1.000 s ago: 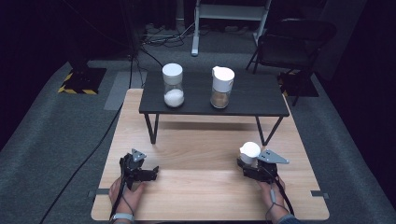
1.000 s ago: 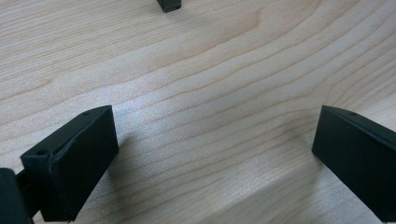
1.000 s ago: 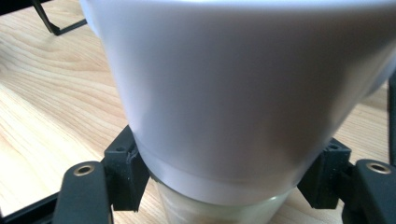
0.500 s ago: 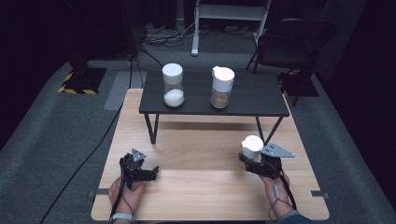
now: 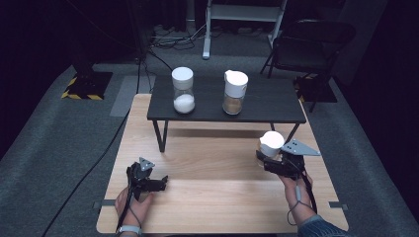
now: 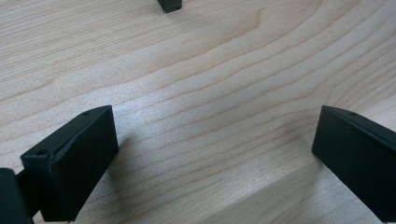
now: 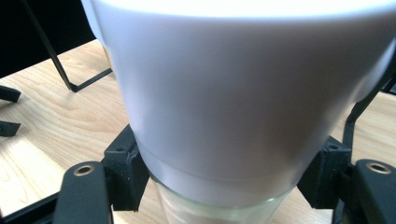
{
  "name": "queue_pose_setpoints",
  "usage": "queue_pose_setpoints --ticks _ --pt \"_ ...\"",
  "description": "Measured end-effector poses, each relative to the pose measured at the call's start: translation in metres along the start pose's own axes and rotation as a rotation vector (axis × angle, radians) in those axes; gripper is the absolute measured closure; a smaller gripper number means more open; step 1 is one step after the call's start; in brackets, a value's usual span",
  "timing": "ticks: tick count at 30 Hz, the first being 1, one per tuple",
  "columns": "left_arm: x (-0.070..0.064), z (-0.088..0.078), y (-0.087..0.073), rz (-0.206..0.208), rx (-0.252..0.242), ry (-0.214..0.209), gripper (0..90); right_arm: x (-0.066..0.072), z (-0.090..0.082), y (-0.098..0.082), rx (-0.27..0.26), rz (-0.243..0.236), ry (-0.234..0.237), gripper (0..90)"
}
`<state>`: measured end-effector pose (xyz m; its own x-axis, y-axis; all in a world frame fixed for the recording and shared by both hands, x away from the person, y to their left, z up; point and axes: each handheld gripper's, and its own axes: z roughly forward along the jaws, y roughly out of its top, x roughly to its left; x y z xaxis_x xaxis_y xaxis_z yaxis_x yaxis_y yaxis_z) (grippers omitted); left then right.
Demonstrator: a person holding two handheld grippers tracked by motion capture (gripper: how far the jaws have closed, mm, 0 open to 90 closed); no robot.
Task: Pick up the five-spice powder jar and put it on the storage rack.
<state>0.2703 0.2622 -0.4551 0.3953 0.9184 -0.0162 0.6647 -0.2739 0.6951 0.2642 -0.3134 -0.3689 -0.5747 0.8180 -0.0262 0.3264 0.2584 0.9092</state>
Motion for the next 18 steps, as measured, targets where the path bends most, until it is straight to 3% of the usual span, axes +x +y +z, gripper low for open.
queue_pose_setpoints --ticks 6,18 --pt "0.0 0.0 0.0 0.001 0.001 0.0 0.4 -0.001 -0.004 0.009 -0.003 0.0 -0.008 30.4" --pt "0.0 0.0 0.0 0.0 0.0 0.0 0.4 -0.002 -0.013 0.046 -0.027 -0.035 -0.014 30.5"
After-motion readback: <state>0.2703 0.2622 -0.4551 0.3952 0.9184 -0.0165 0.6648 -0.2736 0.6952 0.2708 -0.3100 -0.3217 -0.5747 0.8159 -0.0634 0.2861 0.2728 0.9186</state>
